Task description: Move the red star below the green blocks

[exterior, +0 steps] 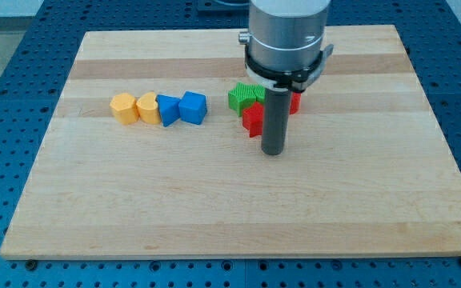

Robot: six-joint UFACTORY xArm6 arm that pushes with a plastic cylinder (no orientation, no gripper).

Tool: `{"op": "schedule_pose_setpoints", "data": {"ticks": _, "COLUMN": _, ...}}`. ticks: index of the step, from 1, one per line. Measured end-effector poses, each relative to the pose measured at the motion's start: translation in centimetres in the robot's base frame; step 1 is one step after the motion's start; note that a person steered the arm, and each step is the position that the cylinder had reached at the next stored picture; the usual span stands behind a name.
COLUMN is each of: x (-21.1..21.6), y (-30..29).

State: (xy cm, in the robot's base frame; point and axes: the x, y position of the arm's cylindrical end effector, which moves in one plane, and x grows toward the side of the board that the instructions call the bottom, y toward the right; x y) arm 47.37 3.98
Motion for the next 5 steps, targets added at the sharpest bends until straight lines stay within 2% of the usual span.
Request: {"op": "schedule_pose_setpoints", "data": {"ticks": 5, "x": -2.2, "y": 0.0}}
